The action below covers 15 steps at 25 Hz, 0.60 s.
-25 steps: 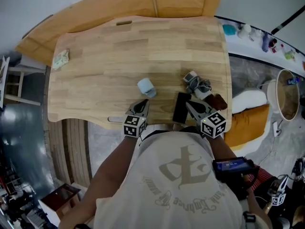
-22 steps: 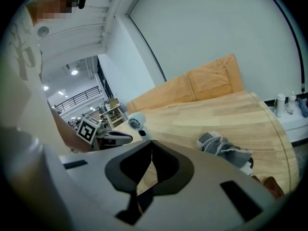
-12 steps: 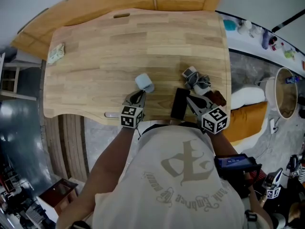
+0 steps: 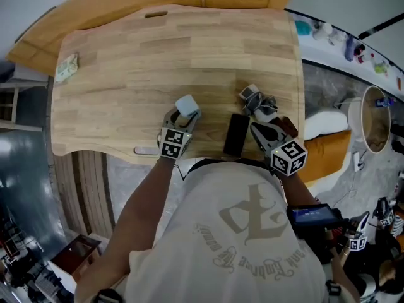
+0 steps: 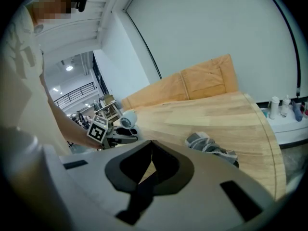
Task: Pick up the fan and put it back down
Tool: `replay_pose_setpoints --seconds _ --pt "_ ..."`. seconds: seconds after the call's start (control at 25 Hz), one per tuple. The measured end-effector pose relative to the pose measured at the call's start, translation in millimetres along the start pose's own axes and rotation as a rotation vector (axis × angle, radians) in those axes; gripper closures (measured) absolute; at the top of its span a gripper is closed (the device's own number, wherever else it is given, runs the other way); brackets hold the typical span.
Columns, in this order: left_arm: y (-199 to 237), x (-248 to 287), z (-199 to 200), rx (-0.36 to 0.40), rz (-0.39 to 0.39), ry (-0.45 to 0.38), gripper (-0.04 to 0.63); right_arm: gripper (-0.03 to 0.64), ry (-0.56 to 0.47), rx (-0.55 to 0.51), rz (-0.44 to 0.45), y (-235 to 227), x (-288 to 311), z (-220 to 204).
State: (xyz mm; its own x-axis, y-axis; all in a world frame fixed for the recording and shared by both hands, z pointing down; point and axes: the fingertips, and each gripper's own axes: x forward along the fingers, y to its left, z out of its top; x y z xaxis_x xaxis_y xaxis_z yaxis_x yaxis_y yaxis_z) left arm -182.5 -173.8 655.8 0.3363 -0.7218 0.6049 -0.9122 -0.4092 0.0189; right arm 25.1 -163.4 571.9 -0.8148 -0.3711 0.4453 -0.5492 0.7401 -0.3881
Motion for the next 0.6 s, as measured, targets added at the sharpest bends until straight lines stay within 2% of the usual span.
replay_pose_setpoints --seconds 0.4,0.6 --pt "7 18 2 0.015 0.005 -0.003 0.387 0.603 0.008 0.013 -0.049 -13 -15 -6" --pt "3 21 3 0.005 0.001 -0.003 0.417 0.603 0.006 0.015 -0.062 -20 -19 -4"
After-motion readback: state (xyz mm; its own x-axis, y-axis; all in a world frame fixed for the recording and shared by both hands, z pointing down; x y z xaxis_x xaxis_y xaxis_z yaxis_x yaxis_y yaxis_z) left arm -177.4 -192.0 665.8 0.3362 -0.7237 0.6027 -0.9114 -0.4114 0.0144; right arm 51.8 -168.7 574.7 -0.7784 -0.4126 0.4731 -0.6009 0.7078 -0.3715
